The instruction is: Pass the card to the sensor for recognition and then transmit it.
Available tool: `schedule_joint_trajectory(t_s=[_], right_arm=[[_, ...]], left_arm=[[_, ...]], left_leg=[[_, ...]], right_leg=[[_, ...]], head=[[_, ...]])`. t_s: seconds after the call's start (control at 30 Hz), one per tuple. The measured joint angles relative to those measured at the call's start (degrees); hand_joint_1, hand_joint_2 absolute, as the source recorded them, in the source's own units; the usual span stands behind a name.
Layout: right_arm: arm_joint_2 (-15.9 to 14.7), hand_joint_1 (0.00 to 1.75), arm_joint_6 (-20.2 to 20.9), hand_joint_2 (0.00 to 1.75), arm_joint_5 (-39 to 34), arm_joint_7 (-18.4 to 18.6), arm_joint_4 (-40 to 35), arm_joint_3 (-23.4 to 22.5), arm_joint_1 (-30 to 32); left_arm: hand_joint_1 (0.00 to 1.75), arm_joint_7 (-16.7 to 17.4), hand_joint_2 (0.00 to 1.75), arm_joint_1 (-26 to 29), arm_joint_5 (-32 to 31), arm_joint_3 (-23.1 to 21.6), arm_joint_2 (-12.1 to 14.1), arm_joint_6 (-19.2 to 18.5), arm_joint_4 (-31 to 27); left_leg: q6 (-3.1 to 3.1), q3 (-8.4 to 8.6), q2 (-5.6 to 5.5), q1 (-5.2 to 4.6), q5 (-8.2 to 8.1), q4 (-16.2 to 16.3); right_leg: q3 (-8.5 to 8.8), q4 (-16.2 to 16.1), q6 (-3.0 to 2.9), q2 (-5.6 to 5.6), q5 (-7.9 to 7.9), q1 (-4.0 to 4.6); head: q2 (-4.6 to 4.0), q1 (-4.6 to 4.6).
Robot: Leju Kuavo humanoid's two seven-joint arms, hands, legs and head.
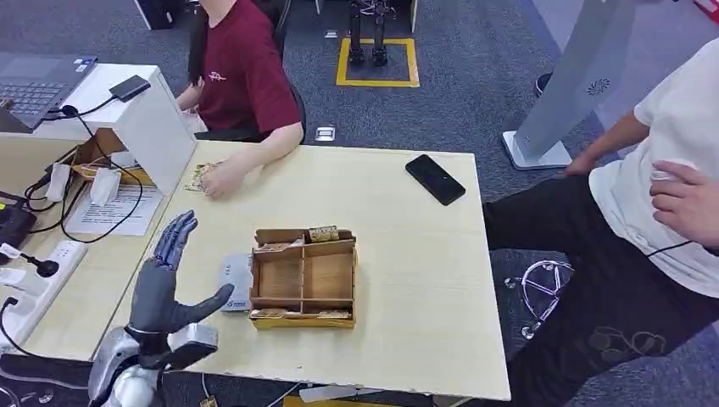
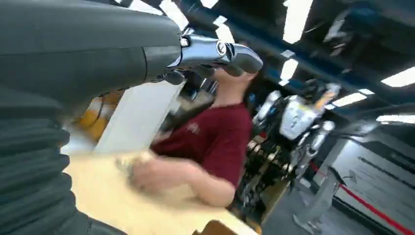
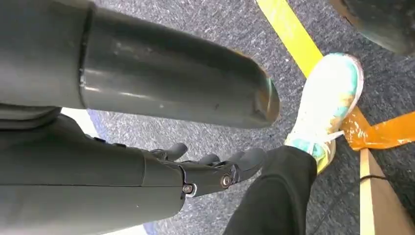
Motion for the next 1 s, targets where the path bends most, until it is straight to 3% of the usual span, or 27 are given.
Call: schedule_joint_trajectory(t_s=[0.17,0.33,0.67,0.8,1.0], right_arm=[[-0.04,0.00,0.07,0.00,0.31,-0.20,0.00,0.00,-0.22],[-0.24,0.00,0.28,0.00,0.90,-0.17,0.00,0.11,-0.39],[-0.42,0.00,0.63,0.00,0.98,-0.11,0.00,1.16,-0.92],[-0.42,0.00,0.52,0.00,0.98,-0.11,0.00,1.29,-0.99],[-0.42,0.00,0.48,0.00,1.05,-0.11,0.00,1.60,-1.26]], left_arm=[[0.00,3.65,1.75,1.18,-13.24,-5.34,2.53,10.58,-2.03],[0.00,8.53,1.75,0.57,-18.98,-9.16,4.55,14.98,-1.59],[0.00,13.41,1.75,-2.72,-22.49,-12.93,5.01,16.62,1.62],[0.00,17.33,1.75,-4.32,-25.31,-13.33,4.72,16.62,3.83],[0.00,18.62,1.75,-7.81,-26.51,-14.66,3.26,16.40,9.14]], left_leg=[[-0.01,0.01,-0.01,0.00,0.01,0.00],[-0.01,0.02,-0.02,0.00,0.03,0.00],[-0.01,0.02,-0.01,0.00,0.02,0.01],[-0.01,0.02,-0.01,0.00,0.03,0.01],[-0.01,0.03,0.01,0.00,0.03,0.01]], right_leg=[[0.01,0.00,0.00,-0.03,0.01,0.00],[0.01,0.00,-0.02,-0.04,0.03,0.01],[0.00,0.00,-0.04,-0.02,0.04,0.00],[0.00,0.00,-0.04,-0.03,0.04,0.00],[0.01,0.00,-0.04,-0.01,0.06,0.00]], head=[[-0.02,-0.02],[-0.02,-0.02],[-0.02,-0.02],[0.00,-0.02],[0.00,-0.02]])
